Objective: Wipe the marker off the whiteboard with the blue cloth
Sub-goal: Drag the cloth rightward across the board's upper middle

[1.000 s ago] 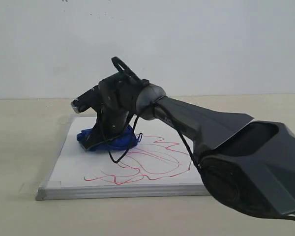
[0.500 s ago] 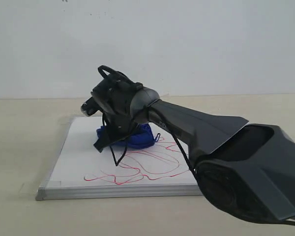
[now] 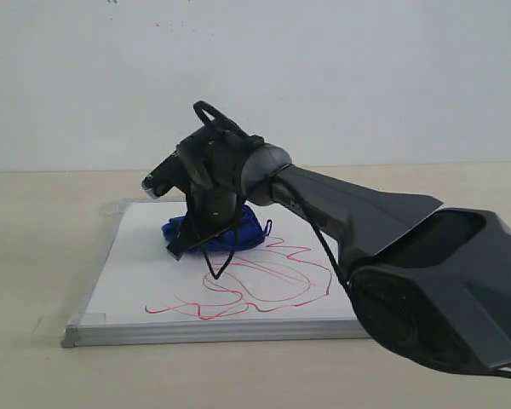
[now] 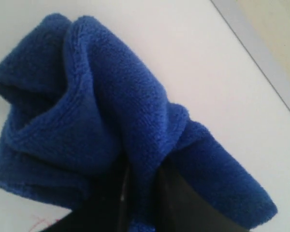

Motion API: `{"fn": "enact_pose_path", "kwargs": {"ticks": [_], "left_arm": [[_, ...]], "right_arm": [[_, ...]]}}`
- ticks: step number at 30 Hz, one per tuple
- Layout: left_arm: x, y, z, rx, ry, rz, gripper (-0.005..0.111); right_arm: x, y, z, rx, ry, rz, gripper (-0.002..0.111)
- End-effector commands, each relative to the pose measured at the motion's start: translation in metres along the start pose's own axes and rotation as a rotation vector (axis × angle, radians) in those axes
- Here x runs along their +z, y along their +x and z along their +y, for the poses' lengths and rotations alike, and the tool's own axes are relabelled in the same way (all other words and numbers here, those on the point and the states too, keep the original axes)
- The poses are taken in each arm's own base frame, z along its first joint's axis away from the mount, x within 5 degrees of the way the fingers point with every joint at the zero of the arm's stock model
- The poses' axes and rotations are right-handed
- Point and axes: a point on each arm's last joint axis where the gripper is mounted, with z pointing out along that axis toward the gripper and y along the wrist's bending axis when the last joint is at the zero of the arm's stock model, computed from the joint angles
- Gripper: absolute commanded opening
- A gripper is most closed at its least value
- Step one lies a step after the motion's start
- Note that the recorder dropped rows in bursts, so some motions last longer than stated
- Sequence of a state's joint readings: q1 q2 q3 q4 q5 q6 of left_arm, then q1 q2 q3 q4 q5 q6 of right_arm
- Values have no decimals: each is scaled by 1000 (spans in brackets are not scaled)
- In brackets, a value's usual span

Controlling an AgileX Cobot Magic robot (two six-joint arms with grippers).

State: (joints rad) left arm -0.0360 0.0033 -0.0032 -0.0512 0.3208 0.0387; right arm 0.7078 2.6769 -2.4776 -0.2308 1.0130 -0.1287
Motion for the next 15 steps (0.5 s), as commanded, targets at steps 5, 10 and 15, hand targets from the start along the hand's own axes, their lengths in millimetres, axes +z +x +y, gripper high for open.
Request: {"fn": "enact_pose_path", "kwargs": {"ticks": [5,10,15], "left_arm": [[0,1,-1,-5,10,-4,4],[0,1,-1,-5,10,-4,4],[0,1,-1,-5,10,-4,4]], "right_arm": [[10,24,-4,47,154,234,0],[7,25,-16,69,297,237,0],[6,25,-12,97,250,235,0]]}}
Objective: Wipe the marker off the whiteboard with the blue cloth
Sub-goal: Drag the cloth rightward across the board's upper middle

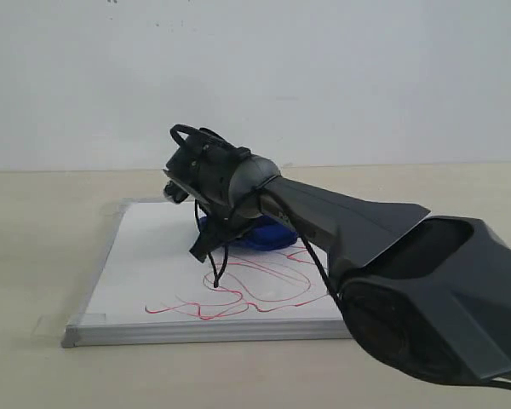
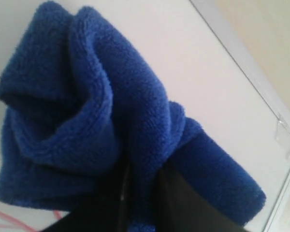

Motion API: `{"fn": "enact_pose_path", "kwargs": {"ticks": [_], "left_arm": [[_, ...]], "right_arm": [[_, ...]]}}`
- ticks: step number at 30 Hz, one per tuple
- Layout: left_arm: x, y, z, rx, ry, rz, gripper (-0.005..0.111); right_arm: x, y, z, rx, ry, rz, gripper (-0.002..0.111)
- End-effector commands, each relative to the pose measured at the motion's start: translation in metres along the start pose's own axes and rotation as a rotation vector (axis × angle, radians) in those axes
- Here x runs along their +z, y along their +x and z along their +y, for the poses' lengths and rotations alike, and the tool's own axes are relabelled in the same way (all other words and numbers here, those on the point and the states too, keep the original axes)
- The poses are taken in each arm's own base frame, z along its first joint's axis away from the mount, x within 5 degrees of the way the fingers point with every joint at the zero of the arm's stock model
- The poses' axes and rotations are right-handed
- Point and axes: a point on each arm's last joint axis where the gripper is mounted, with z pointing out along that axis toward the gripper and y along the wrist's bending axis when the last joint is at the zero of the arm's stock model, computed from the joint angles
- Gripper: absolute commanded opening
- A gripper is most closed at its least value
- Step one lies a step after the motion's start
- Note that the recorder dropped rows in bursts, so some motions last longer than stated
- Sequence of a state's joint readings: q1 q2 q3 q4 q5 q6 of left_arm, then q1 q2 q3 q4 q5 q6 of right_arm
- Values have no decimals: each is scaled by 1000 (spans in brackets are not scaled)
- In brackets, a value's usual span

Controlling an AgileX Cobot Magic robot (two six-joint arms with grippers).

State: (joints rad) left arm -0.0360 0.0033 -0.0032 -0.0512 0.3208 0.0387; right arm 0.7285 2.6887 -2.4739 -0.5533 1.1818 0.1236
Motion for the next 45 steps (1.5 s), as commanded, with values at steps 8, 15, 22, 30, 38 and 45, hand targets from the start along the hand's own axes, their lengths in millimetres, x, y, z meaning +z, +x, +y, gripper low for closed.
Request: {"fn": "enact_pose_path", "kwargs": {"ticks": [8,15,22,30,38,45], "left_arm": [[0,1,-1,-5,10,-4,4],[0,1,-1,-5,10,-4,4],[0,1,-1,-5,10,-4,4],[0,1,-1,-5,10,-4,4],[0,1,-1,-5,10,-4,4],[0,1,-1,-5,10,-4,4]], "right_arm": [[-1,-11,35,-64,-336,-143,0],[-21,-17,70,-156,-419,-223,0],[-9,-4,19,-84,44,-33,0],[3,6,-23,24,70,44,0],[2,-5,-8,51,-77,-63,0],[-12,-17,24,-76,-231,-191,0]]}}
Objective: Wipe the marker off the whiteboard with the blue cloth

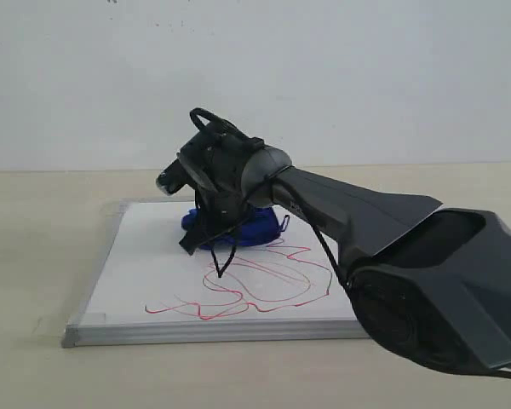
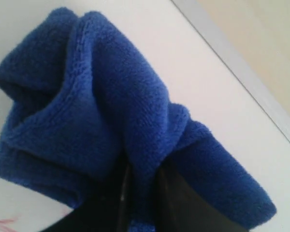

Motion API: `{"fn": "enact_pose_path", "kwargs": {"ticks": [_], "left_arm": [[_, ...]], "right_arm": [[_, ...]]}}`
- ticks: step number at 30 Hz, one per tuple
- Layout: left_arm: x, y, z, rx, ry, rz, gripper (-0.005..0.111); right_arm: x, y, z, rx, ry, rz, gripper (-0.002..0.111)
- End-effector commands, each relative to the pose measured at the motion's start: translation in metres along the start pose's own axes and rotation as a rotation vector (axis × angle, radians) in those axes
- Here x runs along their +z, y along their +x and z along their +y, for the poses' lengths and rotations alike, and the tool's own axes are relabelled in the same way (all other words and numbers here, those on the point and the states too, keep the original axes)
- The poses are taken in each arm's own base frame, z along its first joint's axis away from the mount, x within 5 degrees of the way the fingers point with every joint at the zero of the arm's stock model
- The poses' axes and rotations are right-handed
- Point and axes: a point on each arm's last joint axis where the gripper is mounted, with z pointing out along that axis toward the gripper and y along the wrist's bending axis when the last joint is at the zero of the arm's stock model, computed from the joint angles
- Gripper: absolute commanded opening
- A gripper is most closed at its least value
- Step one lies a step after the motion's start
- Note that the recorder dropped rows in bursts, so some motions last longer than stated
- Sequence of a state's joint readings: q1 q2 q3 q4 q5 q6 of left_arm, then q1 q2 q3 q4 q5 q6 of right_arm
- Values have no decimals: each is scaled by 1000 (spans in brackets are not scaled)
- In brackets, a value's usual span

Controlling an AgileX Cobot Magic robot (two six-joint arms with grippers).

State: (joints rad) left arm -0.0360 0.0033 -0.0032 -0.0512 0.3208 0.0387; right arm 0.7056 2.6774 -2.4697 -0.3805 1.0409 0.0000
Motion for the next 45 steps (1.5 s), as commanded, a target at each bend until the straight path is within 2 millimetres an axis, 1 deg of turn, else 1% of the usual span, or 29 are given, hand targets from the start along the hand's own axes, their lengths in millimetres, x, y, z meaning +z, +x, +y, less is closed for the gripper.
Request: {"fn": "enact_pose_path", "kwargs": {"ticks": [1,3,6,10,12,16,18,21,24,29,33,35,37,40,42,45], "left_arm": [[0,1,-1,-5,10,-4,4],[0,1,-1,-5,10,-4,4],[0,1,-1,-5,10,-4,4],[0,1,-1,-5,10,-4,4],[0,1,-1,-5,10,-4,4],[0,1,-1,-5,10,-4,4],[0,1,-1,-5,10,-4,4],[0,1,-1,-5,10,-4,4],[0,1,-1,-5,10,-4,4],[0,1,-1,-5,10,-4,4],[0,1,-1,-5,10,-4,4],[0,1,-1,-5,10,-4,4],[0,1,-1,-5,10,-4,4],[0,1,-1,-5,10,-4,4],[0,1,-1,-5,10,-4,4],[0,1,-1,-5,10,-4,4]], "right_arm": [[-8,-8,25,-50,-64,-50,0],[-8,-5,22,-24,-20,-15,0],[-8,2,11,11,101,61,0],[-11,9,-8,6,290,137,0],[-9,11,-24,26,349,137,0],[2,23,-54,100,337,174,0],[6,28,-62,138,296,190,0],[9,30,-60,145,228,203,0],[8,27,-42,113,112,205,0],[1,19,0,-12,-107,184,0],[-7,11,25,-122,-146,140,0],[-9,7,32,-141,-132,106,0],[-8,4,30,-113,-110,79,0],[-6,5,20,-21,-58,79,0],[-4,8,12,25,-31,102,0],[-2,14,-4,85,54,148,0]]}}
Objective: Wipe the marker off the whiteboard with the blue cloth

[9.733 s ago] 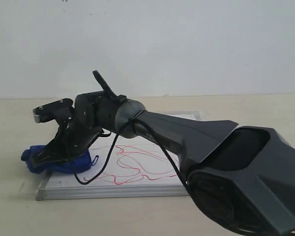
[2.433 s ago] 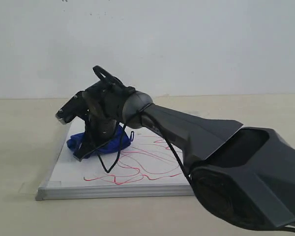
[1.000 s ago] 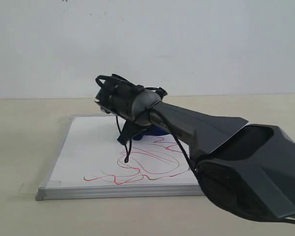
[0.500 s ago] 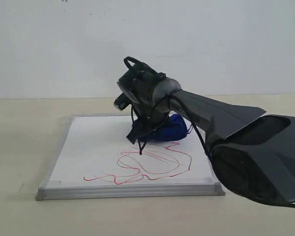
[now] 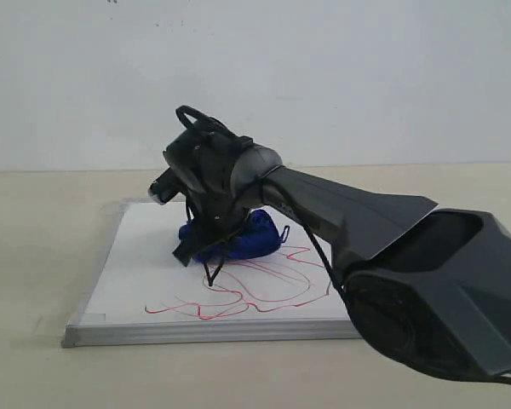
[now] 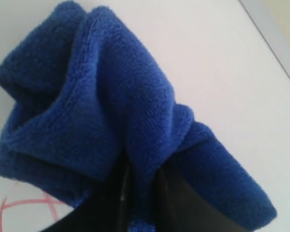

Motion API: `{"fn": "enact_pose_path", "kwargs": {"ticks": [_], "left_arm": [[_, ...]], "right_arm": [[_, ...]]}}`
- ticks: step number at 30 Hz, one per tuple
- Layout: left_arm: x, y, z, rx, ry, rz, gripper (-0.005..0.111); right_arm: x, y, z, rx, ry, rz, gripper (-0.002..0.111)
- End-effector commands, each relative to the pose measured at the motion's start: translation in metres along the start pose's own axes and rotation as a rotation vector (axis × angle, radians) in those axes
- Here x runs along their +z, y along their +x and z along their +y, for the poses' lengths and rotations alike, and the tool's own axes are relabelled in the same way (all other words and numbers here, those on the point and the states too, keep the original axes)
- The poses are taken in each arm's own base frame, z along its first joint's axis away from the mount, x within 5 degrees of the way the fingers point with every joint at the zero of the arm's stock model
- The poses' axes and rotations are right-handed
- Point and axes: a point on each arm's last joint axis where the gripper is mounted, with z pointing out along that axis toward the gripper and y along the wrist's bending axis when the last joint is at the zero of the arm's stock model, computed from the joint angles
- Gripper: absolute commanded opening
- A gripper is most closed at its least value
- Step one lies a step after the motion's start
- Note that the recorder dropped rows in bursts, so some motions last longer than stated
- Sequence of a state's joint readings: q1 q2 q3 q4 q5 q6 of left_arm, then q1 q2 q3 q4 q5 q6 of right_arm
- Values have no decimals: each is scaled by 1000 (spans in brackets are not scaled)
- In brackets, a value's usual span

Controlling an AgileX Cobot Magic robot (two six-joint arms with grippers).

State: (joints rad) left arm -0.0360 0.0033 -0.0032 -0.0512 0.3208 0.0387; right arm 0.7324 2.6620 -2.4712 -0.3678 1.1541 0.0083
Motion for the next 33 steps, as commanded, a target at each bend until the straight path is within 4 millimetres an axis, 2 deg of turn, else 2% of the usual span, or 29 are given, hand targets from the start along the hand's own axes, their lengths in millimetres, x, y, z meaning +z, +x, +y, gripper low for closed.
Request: {"fn": "enact_pose_path", "kwargs": {"ticks": [1,6,9,13,16,21,23,28,31,33], "left_arm": [[0,1,-1,-5,10,-4,4],[0,1,-1,-5,10,-4,4],[0,1,-1,-5,10,-4,4],[0,1,-1,-5,10,-4,4],[0,1,-1,-5,10,-4,4],[0,1,-1,-5,10,-4,4],[0,1,-1,-5,10,-4,4],[0,1,-1,-5,10,-4,4],[0,1,-1,-5,10,-4,4],[0,1,-1,-5,10,-4,4]], "right_arm": [[12,11,-21,104,101,71,0],[12,15,-49,127,289,79,0],[15,17,-58,169,307,81,0],[17,18,-51,218,223,88,0],[17,11,-40,232,135,25,0],[12,-5,-10,67,-12,-96,0],[10,-8,-3,42,-25,-111,0],[10,0,-7,76,25,-24,0],[9,10,-20,83,160,79,0],[10,11,-29,74,210,79,0]]}}
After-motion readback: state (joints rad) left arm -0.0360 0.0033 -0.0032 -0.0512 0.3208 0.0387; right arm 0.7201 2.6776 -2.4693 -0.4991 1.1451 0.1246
